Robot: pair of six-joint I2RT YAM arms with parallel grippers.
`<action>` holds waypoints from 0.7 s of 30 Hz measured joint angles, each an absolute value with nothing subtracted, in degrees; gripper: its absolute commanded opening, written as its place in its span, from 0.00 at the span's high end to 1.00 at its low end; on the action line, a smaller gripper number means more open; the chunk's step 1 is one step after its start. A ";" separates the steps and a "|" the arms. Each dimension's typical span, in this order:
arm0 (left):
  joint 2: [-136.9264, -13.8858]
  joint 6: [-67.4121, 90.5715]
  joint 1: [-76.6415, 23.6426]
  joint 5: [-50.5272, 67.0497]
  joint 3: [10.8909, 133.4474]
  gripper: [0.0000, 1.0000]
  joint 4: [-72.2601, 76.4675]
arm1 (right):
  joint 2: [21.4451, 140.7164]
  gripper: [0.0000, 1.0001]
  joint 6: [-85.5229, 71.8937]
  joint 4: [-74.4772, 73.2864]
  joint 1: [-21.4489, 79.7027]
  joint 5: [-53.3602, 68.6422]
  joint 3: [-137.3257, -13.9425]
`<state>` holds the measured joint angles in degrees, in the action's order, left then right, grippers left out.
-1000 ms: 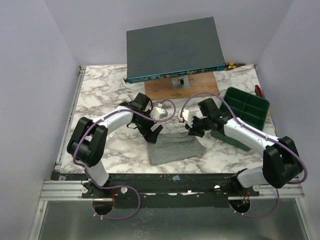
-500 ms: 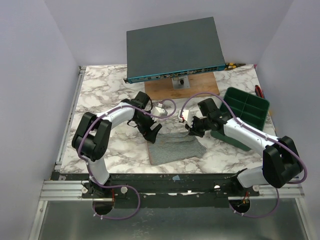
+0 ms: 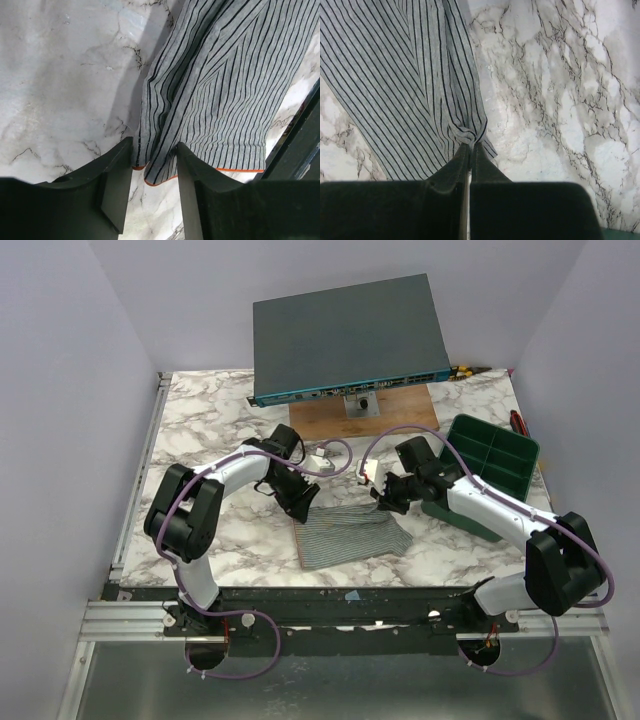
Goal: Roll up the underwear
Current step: Fold the underwear at the center of the board.
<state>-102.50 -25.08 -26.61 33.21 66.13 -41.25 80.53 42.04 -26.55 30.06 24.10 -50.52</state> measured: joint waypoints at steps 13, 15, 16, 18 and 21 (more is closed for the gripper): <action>-102.50 -25.10 -26.61 33.19 66.37 1.00 -41.95 | 80.62 0.99 42.04 -26.17 30.06 23.57 -50.52; -102.50 -25.08 -26.61 33.21 66.67 1.00 -42.15 | 80.68 0.99 42.04 -26.11 30.06 23.55 -50.50; -102.50 -25.04 -26.61 33.21 66.92 1.00 -42.17 | 80.75 1.00 42.04 -26.06 30.06 23.53 -50.50; -102.50 -24.97 -26.61 33.19 67.35 1.00 -42.19 | 80.82 0.99 42.04 -25.80 30.06 23.38 -50.46; -102.50 -24.80 -26.61 33.19 67.59 1.00 -42.13 | 80.97 0.99 42.04 -25.34 30.06 22.96 -50.43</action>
